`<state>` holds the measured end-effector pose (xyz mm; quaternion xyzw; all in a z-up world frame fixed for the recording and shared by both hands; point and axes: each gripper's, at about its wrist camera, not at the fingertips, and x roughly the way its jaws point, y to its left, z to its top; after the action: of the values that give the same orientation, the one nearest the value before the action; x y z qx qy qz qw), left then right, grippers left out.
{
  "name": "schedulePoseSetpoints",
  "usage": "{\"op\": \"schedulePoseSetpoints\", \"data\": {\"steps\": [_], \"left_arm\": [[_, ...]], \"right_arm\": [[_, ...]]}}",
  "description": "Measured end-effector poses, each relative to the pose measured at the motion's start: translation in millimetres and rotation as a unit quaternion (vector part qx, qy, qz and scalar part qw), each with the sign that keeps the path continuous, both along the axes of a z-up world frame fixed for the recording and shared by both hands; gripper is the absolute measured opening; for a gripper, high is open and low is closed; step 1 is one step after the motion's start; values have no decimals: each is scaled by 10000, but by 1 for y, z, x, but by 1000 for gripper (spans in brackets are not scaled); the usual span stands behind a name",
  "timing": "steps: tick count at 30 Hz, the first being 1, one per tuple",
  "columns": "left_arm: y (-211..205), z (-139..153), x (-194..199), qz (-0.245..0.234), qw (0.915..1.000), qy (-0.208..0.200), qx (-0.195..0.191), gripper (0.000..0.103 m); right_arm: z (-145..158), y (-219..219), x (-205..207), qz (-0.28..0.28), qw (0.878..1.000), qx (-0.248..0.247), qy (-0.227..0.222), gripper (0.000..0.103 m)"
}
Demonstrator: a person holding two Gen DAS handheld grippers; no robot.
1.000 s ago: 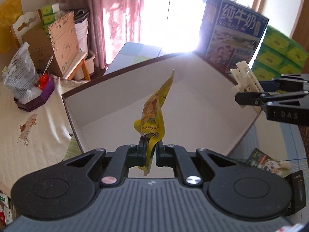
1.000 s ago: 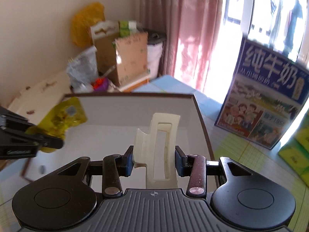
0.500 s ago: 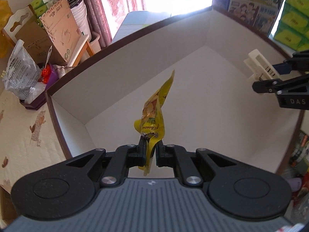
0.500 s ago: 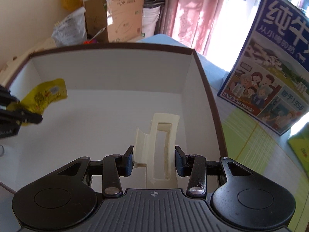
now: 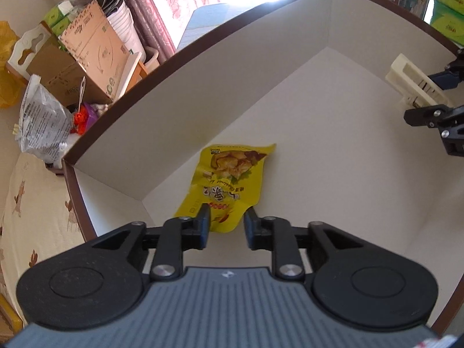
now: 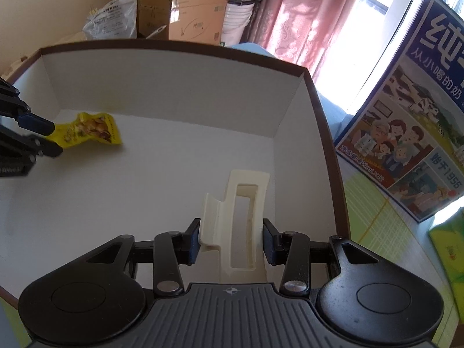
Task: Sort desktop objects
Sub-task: 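Open both tools to drop the bag and clip into the box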
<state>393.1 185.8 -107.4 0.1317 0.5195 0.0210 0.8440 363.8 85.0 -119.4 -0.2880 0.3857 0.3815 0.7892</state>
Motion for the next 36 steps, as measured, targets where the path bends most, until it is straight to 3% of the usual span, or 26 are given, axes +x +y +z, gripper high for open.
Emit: {"op": "schedulePoseSetpoints", "data": {"steps": [4,8,9,11,15,24,36], "left_arm": [[-2,3,1,-40,9997,-81,207,45],[-3,7,-3,-29,9997,-146,192,62],[-3,8,-4,-30,9996,-180,201,66],[-2,11,-4,-28,9996,-218,175,67],[-1,19,-8,-33,9994,-337,100,77],[-5,41,-25,-16,9983,-589,-27,88],[-16,73,-52,-55,9960,-855,-263,89]], "right_arm": [[2,0,1,26,10000,75,-1,43],[7,-2,-6,205,9993,301,13,64],[9,-2,-13,242,9992,301,-45,75],[13,-1,-19,261,9990,288,-226,85],[20,-5,-20,227,9989,346,-232,93],[40,-25,-25,-32,9972,748,-24,101],[67,-46,-48,-172,9937,1108,-92,101]]}}
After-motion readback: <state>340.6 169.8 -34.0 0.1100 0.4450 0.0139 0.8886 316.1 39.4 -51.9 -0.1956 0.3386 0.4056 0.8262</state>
